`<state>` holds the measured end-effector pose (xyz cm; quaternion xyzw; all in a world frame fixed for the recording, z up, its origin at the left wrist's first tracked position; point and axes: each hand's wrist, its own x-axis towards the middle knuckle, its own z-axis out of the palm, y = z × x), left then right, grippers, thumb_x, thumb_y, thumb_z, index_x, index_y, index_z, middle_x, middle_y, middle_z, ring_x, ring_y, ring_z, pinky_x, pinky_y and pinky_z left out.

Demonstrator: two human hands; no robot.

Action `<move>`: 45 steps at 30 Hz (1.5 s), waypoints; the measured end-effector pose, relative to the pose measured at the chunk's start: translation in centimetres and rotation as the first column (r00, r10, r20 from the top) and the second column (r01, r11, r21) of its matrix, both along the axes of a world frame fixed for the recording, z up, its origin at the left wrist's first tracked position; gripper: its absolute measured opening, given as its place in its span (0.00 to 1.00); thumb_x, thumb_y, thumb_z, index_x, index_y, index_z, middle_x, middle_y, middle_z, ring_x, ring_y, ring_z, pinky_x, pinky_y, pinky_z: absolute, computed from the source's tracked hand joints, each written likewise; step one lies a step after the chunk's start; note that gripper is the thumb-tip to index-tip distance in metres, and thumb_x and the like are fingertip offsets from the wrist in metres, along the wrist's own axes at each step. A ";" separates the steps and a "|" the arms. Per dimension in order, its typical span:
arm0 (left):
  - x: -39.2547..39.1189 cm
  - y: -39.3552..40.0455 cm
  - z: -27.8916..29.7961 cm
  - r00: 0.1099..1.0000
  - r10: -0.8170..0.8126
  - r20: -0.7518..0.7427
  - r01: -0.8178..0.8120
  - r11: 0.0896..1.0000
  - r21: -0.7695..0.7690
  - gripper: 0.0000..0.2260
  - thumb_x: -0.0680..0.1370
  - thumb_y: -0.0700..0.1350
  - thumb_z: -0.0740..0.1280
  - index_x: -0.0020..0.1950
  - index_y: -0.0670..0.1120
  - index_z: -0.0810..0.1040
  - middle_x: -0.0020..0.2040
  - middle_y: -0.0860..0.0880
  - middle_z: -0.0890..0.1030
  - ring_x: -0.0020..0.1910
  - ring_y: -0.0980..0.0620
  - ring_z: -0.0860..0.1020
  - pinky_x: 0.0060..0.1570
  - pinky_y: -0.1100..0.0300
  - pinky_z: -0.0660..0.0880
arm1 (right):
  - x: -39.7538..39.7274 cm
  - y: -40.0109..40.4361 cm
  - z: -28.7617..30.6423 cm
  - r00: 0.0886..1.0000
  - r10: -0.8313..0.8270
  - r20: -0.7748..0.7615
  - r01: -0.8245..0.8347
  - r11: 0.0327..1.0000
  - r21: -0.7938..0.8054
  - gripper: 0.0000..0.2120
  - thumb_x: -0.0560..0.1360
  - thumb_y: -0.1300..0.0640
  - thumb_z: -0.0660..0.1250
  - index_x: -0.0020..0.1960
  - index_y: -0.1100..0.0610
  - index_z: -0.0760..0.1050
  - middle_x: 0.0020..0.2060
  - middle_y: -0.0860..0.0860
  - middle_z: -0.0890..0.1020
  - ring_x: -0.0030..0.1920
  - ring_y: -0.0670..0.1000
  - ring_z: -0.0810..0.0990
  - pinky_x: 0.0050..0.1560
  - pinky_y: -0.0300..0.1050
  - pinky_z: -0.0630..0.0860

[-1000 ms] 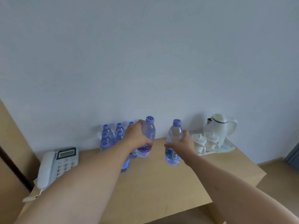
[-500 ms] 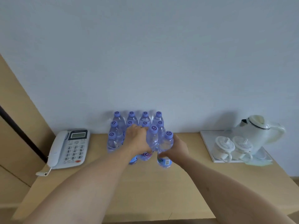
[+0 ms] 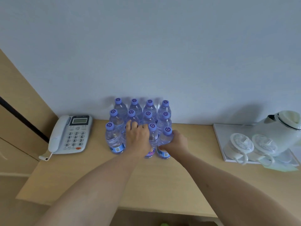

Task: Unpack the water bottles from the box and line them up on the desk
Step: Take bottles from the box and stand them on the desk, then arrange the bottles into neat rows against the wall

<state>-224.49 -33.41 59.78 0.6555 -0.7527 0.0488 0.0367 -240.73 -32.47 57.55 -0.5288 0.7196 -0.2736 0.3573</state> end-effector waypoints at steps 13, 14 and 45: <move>-0.2 0.7 -0.3 0.998 0.026 0.064 -0.024 0.999 -0.032 0.37 0.64 0.49 0.79 0.64 0.45 0.62 0.49 0.49 0.79 0.57 0.44 0.72 0.74 0.40 0.52 | 0.3 -0.7 -0.4 0.999 0.037 0.019 -0.037 0.999 -0.022 0.33 0.56 0.51 0.83 0.56 0.50 0.71 0.44 0.43 0.77 0.45 0.47 0.76 0.35 0.35 0.68; -0.2 0.8 -0.2 0.997 0.031 0.074 -0.029 0.999 -0.030 0.37 0.64 0.50 0.79 0.64 0.45 0.62 0.51 0.48 0.77 0.58 0.44 0.71 0.74 0.39 0.51 | 0.3 -0.6 -0.3 0.999 0.050 0.002 -0.050 0.999 -0.020 0.34 0.56 0.50 0.82 0.58 0.50 0.71 0.45 0.44 0.78 0.46 0.48 0.76 0.37 0.37 0.69; 16.7 -0.7 5.8 0.888 -0.018 -0.460 0.104 0.981 0.162 0.26 0.67 0.49 0.67 0.66 0.52 0.73 0.57 0.45 0.77 0.59 0.42 0.75 0.54 0.50 0.75 | 14.7 0.3 8.2 0.934 -0.033 -0.357 -0.081 0.951 -0.299 0.20 0.70 0.50 0.72 0.61 0.50 0.77 0.54 0.50 0.81 0.57 0.55 0.76 0.54 0.49 0.75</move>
